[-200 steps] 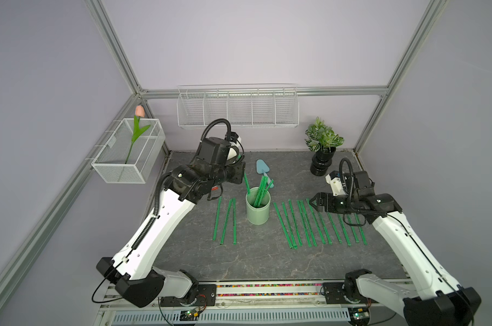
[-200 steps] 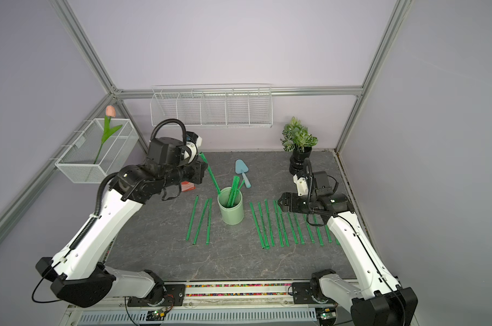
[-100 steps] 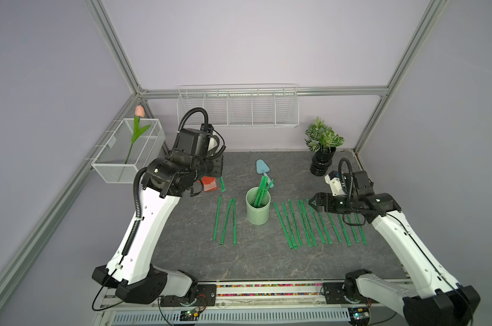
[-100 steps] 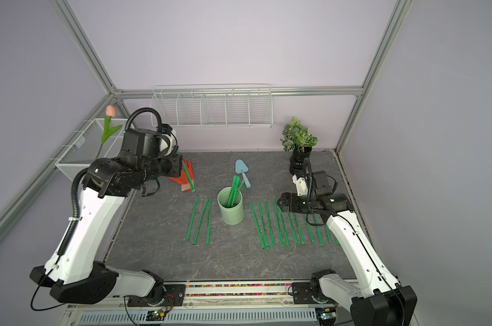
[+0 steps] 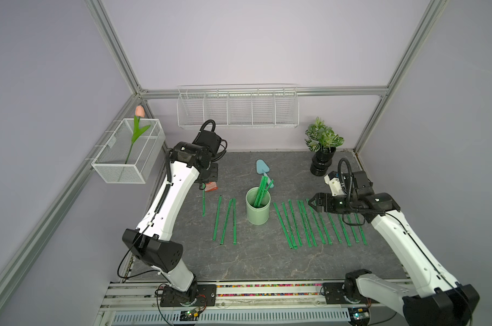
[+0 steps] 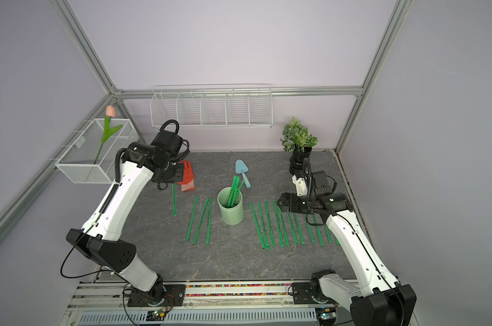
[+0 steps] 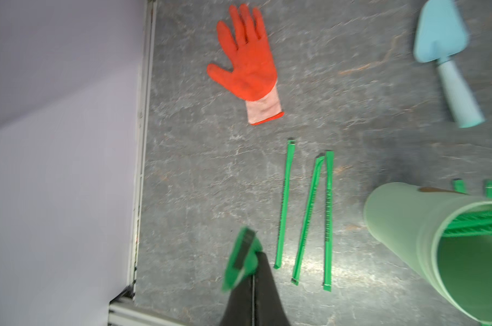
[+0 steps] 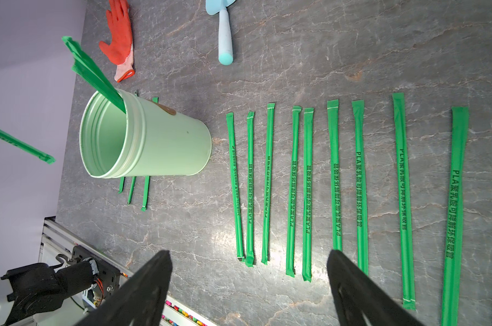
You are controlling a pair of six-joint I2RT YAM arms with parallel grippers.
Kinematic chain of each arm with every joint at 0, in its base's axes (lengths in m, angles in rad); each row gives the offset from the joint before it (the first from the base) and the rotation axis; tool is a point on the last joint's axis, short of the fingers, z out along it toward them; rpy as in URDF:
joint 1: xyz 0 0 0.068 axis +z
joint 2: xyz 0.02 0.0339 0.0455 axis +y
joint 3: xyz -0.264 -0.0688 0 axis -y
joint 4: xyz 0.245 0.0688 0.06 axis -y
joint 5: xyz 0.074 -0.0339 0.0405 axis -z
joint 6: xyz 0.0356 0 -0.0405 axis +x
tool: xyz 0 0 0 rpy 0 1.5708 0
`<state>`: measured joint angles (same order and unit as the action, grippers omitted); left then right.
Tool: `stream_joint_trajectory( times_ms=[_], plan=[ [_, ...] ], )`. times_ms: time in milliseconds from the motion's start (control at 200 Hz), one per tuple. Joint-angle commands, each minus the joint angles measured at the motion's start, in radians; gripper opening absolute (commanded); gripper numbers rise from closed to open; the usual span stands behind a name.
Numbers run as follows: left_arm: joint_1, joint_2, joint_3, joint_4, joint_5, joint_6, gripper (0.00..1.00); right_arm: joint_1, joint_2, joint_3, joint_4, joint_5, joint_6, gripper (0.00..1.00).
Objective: Take the straws out of the storage container
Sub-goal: Place the straw at the center of the board.
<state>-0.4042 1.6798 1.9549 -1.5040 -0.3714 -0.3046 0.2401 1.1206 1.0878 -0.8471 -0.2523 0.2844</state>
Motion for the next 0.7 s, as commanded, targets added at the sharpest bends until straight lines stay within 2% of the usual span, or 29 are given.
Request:
stream_joint_trajectory(
  times_ms=[0, 175, 325, 475, 695],
  plan=[
    [0.012, 0.022, 0.004, -0.059, -0.083, -0.063, 0.0, 0.003, 0.007, -0.011, 0.008, -0.01, -0.008, 0.89],
    [0.027, 0.074, -0.014, -0.051, -0.043, -0.051, 0.0, 0.003, 0.005, -0.012, 0.0, -0.007, -0.009, 0.89],
    [0.074, 0.077, -0.071, 0.013, 0.105, -0.007, 0.0, 0.004, 0.005, -0.017, -0.004, -0.005, -0.01, 0.89],
    [0.118, 0.158, -0.088, -0.013, 0.147, 0.033, 0.0, 0.005, 0.013, -0.026, -0.001, -0.002, -0.011, 0.89],
    [0.154, 0.248, -0.168, 0.061, 0.208, 0.064, 0.0, 0.005, 0.034, -0.031, 0.0, -0.002, -0.017, 0.89]
  ],
)
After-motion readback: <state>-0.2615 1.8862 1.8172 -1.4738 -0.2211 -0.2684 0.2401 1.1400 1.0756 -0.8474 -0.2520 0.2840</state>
